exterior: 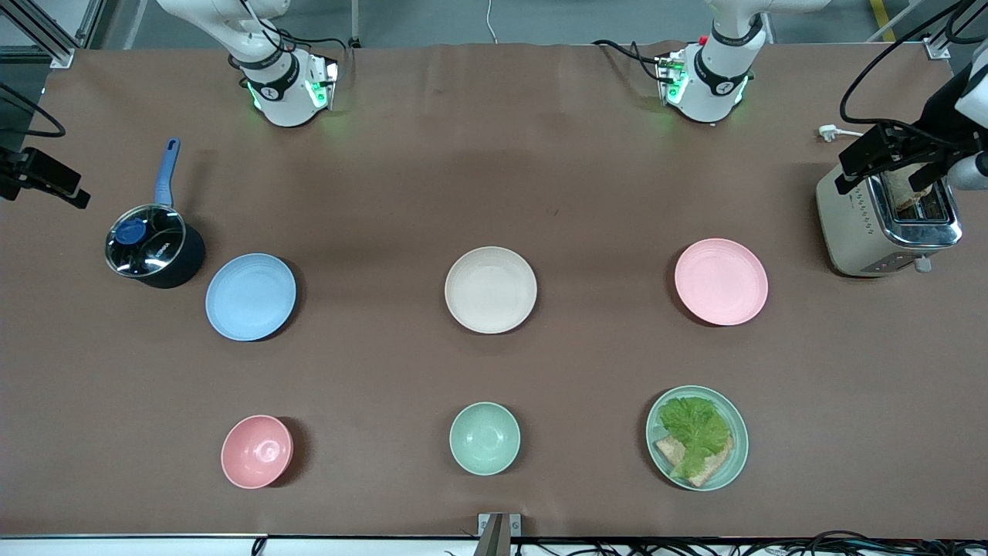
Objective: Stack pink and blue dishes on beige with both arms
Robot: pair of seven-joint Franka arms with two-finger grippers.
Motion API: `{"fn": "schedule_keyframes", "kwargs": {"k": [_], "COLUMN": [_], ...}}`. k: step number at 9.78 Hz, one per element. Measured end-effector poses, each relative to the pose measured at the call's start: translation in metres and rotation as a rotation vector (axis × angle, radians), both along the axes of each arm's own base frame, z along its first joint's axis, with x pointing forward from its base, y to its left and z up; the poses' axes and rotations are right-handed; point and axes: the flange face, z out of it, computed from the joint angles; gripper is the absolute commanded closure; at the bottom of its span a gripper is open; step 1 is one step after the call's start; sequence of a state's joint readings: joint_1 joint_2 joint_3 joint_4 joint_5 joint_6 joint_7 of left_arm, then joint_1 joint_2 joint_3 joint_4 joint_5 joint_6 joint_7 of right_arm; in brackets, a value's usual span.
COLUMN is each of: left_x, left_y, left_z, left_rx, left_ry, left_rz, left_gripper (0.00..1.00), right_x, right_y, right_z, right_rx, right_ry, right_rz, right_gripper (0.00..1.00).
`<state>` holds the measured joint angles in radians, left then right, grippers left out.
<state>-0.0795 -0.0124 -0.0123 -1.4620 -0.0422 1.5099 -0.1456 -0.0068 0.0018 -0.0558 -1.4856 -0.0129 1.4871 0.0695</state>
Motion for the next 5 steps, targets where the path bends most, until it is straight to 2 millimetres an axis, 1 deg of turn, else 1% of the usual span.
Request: {"fn": "schedule_keyframes", "kwargs": {"k": [1, 2, 3, 4, 5], "left_x": [0.002, 0.006, 0.016, 0.031, 0.048], "left_y": [0.011, 0.025, 0.042, 0.056, 0.065], "left_z": [-0.002, -0.010, -0.028, -0.059, -0.102], "left_rx": [-0.012, -0.038, -0.058, -0.063, -0.060], "left_ry": [0.005, 0.021, 0.041, 0.059, 0.075], "left_rz": [0.014, 0.019, 0.026, 0.021, 0.006], "left_gripper": [0.02, 0.02, 0.00, 0.00, 0.04], "right_x": [0.003, 0.008, 0.017, 0.030, 0.040], "right_y": [0.000, -0.002, -0.006, -0.014, -0.030], "right_z": [-0.006, -0.019, -0.044, -0.077, -0.116], "right_rx": [0.000, 0.001, 0.003, 0.011, 0.044], "right_ry": [0.012, 0.036, 0.065, 0.078, 0.087], "right_rz": [0.001, 0.001, 0.009, 0.049, 0.082], "right_gripper": [0.00, 0.00, 0.00, 0.00, 0.00]}}
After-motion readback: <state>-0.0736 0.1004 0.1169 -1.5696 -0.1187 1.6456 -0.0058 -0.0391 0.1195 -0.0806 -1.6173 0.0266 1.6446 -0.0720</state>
